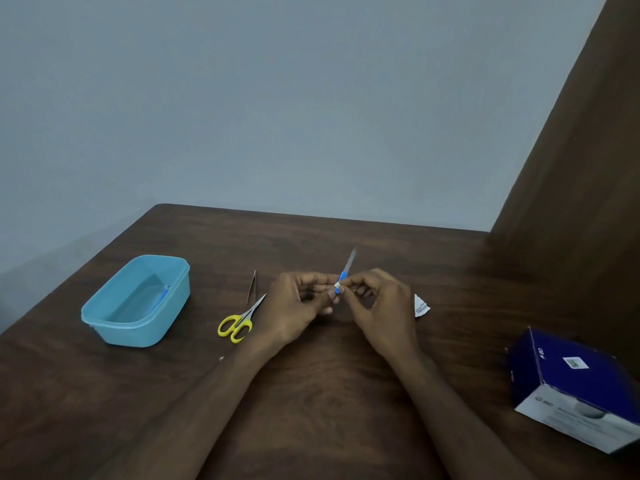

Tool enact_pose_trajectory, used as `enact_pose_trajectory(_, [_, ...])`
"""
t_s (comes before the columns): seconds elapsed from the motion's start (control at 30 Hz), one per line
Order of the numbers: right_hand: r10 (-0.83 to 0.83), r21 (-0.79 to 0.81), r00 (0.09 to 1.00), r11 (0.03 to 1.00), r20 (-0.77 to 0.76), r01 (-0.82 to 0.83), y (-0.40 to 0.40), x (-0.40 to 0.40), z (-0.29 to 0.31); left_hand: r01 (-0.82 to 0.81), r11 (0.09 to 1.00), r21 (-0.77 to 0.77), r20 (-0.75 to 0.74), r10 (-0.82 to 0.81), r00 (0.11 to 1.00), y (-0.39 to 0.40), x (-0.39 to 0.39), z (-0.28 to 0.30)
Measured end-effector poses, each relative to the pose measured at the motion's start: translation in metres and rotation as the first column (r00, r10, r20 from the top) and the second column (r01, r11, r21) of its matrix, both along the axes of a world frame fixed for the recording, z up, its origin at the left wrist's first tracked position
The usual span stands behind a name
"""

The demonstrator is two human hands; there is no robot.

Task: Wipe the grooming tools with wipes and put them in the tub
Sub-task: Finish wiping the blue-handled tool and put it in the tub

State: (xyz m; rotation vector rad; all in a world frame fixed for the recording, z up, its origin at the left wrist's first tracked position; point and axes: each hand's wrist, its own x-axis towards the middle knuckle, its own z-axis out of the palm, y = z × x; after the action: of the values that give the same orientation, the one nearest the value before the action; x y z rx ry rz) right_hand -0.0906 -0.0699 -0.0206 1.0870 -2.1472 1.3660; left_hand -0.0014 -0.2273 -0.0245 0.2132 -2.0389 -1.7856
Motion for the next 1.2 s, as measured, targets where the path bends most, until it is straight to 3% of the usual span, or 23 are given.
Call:
enact_pose_trajectory(0.4, [-0.011, 0.000, 1.000, 1.000, -0.006, 0.011, -0.001, 0.004, 0.002, -0.047, 0.996, -0.077, 0.052, 0.052, 0.997, 0.000, -0.002, 0.000])
enact_pose_trajectory(0.6, [-0.121, -0.109, 0.993, 0.987, 0.001, 0.120, -0.005, -0.004, 0.005, -0.041, 0.960, -0.278, 0.098, 0.071, 0.993, -0.002, -0.004, -0.001])
enact_pose_trajectory(0.83, [-0.016, 0.019, 0.999, 1.000, -0.046, 0.017, -0.003, 0.003, 0.002, -0.104, 0.975, -0.198, 0.123, 0.130, 0.984, -0.001, -0.005, 0.000])
enact_pose_trajectory(1.03, [-0.130, -0.078, 0.992, 0.989, -0.003, 0.129, -0.002, -0.015, 0.006, -0.078, 0.967, -0.243, 0.143, 0.116, 0.983, 0.001, -0.005, 0.005])
enact_pose_trajectory(1.2, [-0.054, -0.007, 0.996, 0.999, -0.064, 0.054, -0.004, -0.006, 0.002, -0.057, 0.928, -0.368, 0.129, 0.112, 0.985, 0.002, 0.000, 0.007])
